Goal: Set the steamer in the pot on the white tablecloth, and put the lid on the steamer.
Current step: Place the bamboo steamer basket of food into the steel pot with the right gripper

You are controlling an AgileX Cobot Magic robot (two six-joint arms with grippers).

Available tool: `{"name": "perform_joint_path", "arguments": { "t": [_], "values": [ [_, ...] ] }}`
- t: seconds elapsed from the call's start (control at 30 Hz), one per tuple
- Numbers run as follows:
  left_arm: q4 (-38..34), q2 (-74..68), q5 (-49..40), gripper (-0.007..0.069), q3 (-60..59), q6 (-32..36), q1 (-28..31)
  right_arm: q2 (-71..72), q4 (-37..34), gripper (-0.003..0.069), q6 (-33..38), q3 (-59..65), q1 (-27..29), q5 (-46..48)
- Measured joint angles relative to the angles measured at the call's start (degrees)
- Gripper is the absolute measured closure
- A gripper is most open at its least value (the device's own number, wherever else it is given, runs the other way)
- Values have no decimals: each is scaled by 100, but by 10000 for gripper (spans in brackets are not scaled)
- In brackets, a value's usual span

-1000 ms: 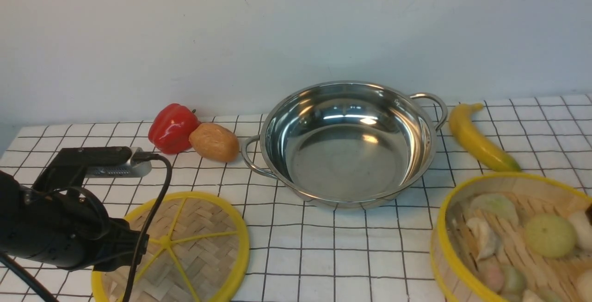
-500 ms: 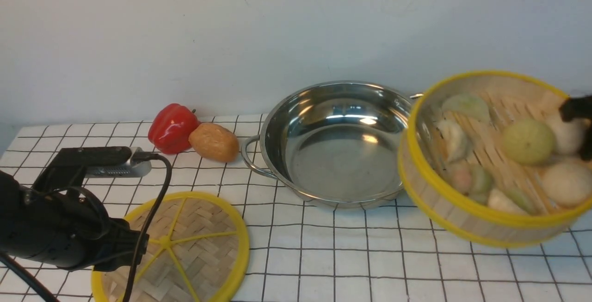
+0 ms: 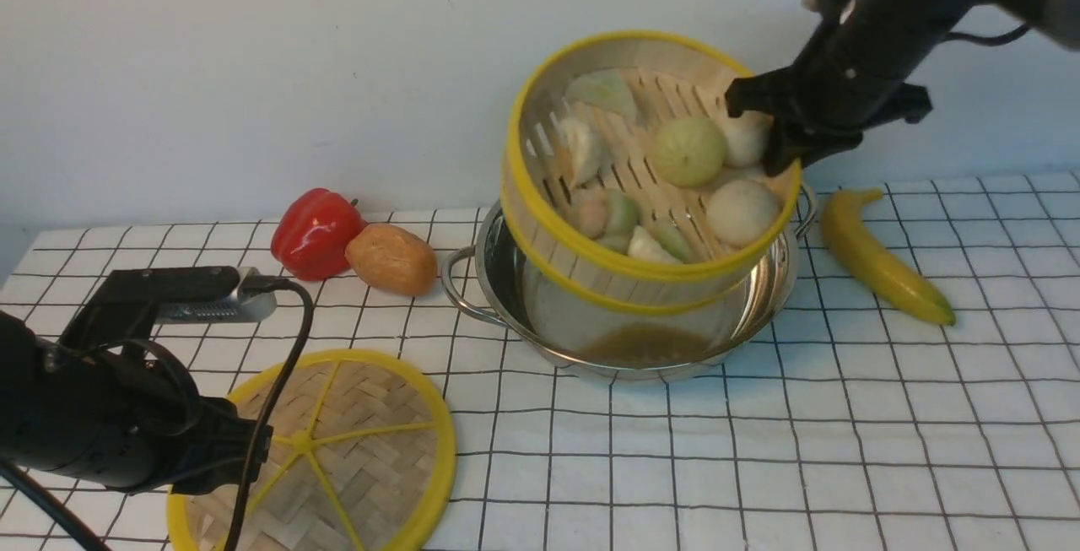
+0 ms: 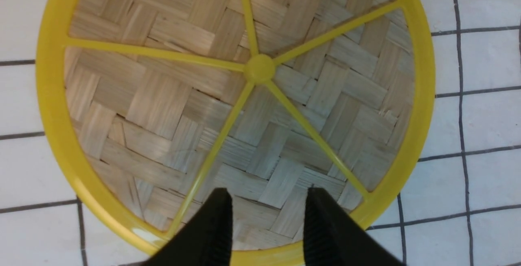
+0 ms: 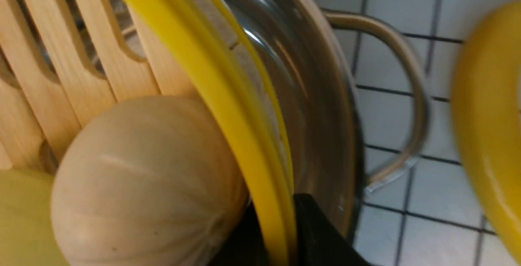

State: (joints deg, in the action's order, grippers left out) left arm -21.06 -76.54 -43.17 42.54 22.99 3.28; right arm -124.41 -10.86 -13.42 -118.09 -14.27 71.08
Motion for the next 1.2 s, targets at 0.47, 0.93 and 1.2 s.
{"name": "perform_joint_path", "arguments": {
  "t": [0.47,0.93,1.2],
  "values": [
    [-72,-7,11,382,0,-5,0,-1250,13,599,-18,-655,-12,38],
    [-78,-7,102,382,0,-5,0,-1378,197,599,-25,-691,-12,44],
    [-78,-7,109,382,0,-5,0,-1378,197,580,-25,-699,-12,44]
  ]
}}
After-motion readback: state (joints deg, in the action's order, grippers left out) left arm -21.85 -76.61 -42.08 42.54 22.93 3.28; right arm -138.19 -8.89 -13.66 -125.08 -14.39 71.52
